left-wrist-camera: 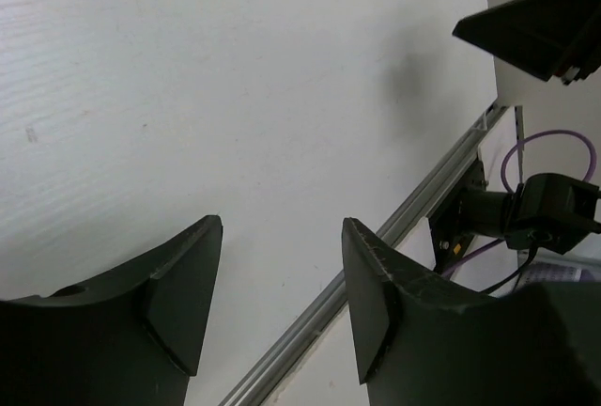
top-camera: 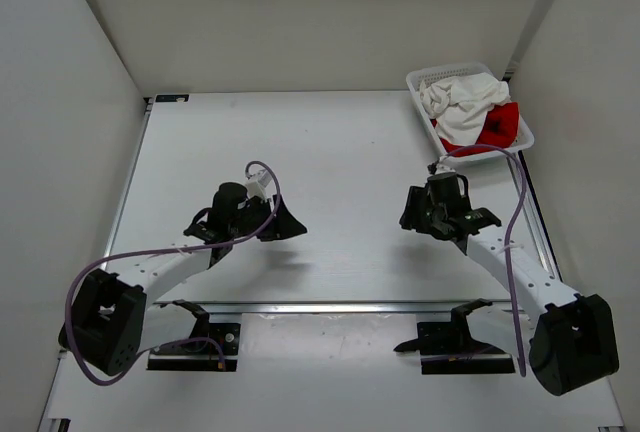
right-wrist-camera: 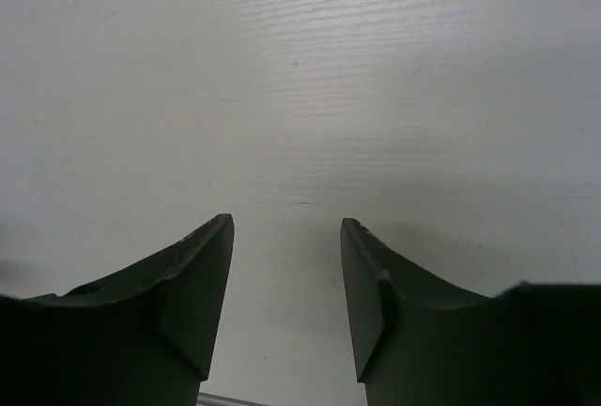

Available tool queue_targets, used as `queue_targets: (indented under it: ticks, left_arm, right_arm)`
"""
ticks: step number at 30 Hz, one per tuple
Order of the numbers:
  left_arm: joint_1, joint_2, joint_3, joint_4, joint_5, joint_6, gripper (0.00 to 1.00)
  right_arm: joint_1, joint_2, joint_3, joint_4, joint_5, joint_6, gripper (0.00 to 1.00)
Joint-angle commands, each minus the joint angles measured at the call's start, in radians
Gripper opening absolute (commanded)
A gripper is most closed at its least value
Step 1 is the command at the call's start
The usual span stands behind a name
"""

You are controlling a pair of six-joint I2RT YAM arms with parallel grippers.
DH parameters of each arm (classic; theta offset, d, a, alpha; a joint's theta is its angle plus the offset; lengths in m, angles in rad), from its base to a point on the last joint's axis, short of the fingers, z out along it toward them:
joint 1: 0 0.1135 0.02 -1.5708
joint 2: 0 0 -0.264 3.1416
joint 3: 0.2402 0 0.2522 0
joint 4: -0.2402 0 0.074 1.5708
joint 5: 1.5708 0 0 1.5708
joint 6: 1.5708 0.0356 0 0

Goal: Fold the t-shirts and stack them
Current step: Grab crumpled tshirt from bin with the right arm

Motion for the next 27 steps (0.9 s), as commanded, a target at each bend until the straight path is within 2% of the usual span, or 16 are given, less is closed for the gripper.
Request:
queue_targets:
  ticks: [1, 4, 5, 6, 8, 9, 11, 16, 19, 21, 23, 25, 27]
  left_arm:
    - [-0.034, 0.015, 0.026, 0.040, 0.000, 0.003, 0.65]
    - [-0.021, 0.012, 0.008, 0.096, 0.045, -0.013, 0.65]
    - [-0.028, 0.010, 0.008, 0.109, 0.045, -0.014, 0.65]
    - [-0.039, 0.013, 0.005, 0.111, 0.042, -0.011, 0.65]
    - [-0.082, 0.024, 0.006, 0.108, 0.011, -0.010, 0.60]
    - [-0.091, 0.029, 0.006, 0.110, 0.014, -0.011, 0.57]
    - [-0.119, 0.036, -0.003, 0.119, 0.005, -0.023, 0.51]
    - [-0.194, 0.024, -0.049, 0.182, -0.021, -0.043, 0.52]
    - [-0.208, 0.036, -0.078, 0.205, -0.013, -0.048, 0.52]
    - [-0.211, 0.039, -0.089, 0.222, -0.015, -0.050, 0.53]
    - [-0.226, 0.047, -0.074, 0.216, -0.021, -0.042, 0.52]
    - [-0.243, 0.058, -0.069, 0.212, -0.032, -0.033, 0.52]
    - [-0.249, 0.068, -0.070, 0.223, -0.029, -0.037, 0.53]
  right_arm:
    - [-0.032, 0.014, 0.054, 0.003, -0.016, -0.007, 0.48]
    - [-0.056, 0.071, 0.152, -0.009, -0.020, -0.022, 0.41]
    - [-0.074, 0.079, 0.164, -0.008, -0.022, -0.028, 0.32]
    - [-0.088, 0.103, 0.190, -0.008, -0.019, -0.032, 0.30]
    - [-0.138, 0.156, 0.250, 0.003, -0.042, -0.039, 0.09]
    - [-0.160, 0.177, 0.299, -0.005, -0.042, -0.045, 0.03]
    - [-0.184, 0.231, 0.373, -0.009, -0.030, -0.067, 0.00]
    - [-0.324, 0.431, 0.622, -0.006, 0.015, -0.139, 0.00]
    - [-0.396, 0.554, 0.762, 0.003, 0.033, -0.160, 0.12]
    - [-0.437, 0.654, 0.842, 0.008, 0.021, -0.180, 0.30]
    - [-0.454, 0.737, 0.974, -0.009, 0.013, -0.188, 0.40]
    - [-0.470, 0.824, 1.079, -0.043, 0.015, -0.194, 0.45]
    - [-0.479, 0.909, 1.180, -0.080, 0.026, -0.191, 0.46]
